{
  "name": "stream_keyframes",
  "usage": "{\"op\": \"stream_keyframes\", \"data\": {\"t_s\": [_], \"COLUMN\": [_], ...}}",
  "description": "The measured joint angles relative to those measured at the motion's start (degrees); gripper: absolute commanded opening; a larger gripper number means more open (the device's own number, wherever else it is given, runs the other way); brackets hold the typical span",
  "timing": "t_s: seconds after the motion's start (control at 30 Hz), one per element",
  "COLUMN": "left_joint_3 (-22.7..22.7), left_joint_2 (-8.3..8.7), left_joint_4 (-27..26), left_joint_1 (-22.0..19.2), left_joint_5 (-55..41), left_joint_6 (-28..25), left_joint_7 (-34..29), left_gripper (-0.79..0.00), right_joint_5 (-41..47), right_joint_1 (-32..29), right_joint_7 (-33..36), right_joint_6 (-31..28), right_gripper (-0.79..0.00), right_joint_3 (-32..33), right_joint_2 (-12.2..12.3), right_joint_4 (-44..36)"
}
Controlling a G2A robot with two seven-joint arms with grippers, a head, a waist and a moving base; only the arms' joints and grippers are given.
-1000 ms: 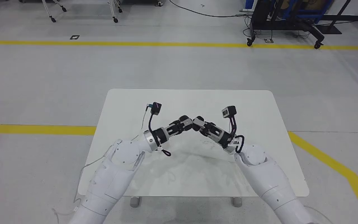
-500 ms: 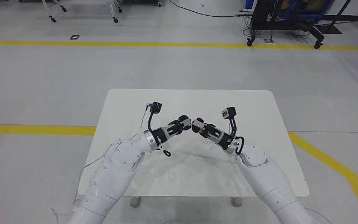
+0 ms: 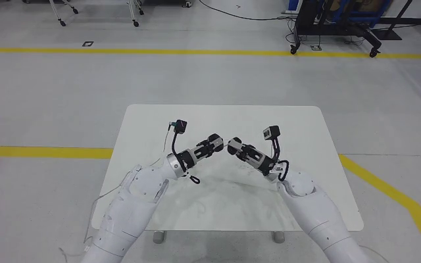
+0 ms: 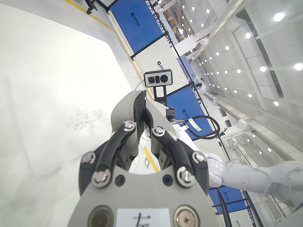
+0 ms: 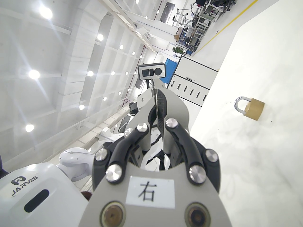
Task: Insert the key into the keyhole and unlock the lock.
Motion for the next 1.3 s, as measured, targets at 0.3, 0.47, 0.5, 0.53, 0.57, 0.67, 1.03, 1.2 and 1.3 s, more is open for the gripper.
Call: {"op": "stream_keyframes", "data": {"t_s": [0.3, 0.47, 0.5, 0.53, 0.57, 0.67, 1.03, 1.2, 1.3], "left_joint_3": [0.8, 0.9, 1.0, 1.1, 1.1, 1.2, 1.4, 1.1, 0.6], "left_joint_2": [0.04, 0.09, 0.09, 0.09, 0.09, 0.1, 0.19, 0.3, 0.4], "left_joint_4": [0.1, 0.3, 0.3, 0.4, 0.4, 0.5, 0.6, 0.5, 0.3], "left_joint_1": [-0.3, -0.4, -0.5, -0.5, -0.6, -0.7, -0.9, -0.8, -0.7], "left_joint_5": [0.0, -0.2, -0.2, -0.2, -0.2, -0.3, 0.8, 1.5, 1.7], "left_joint_6": [-0.6, -0.6, -0.6, -0.5, -0.5, -0.5, 0.0, -0.3, -0.4], "left_joint_7": [-1.4, -1.8, -1.8, -1.9, -1.9, -2.0, -1.3, -0.5, -0.1], "left_gripper": [-0.536, -0.622, -0.631, -0.659, -0.68, -0.723, -0.785, -0.785, -0.785], "right_joint_5": [0.5, 0.8, 0.8, 0.8, 0.8, 0.8, 1.0, 1.2, 0.6], "right_joint_1": [0.0, 0.1, 0.2, 0.2, 0.2, 0.2, 0.5, 0.5, 0.6], "right_joint_7": [0.1, 0.4, 0.5, 0.5, 0.6, 0.7, 1.2, 1.6, 0.6], "right_joint_6": [0.0, 0.0, 0.1, 0.1, 0.1, 0.1, 0.4, -0.1, -0.9], "right_gripper": [-0.785, -0.785, -0.785, -0.785, -0.785, -0.785, -0.785, 0.0, 0.0], "right_joint_3": [0.0, 0.0, 0.0, 0.0, 0.0, -0.1, -0.2, 0.1, 0.7], "right_joint_2": [-0.1, -0.2, -0.2, -0.2, -0.2, -0.2, -0.3, -0.3, -0.2], "right_joint_4": [-0.2, 0.1, 0.1, 0.2, 0.2, 0.2, 0.5, 0.4, 0.6]}}
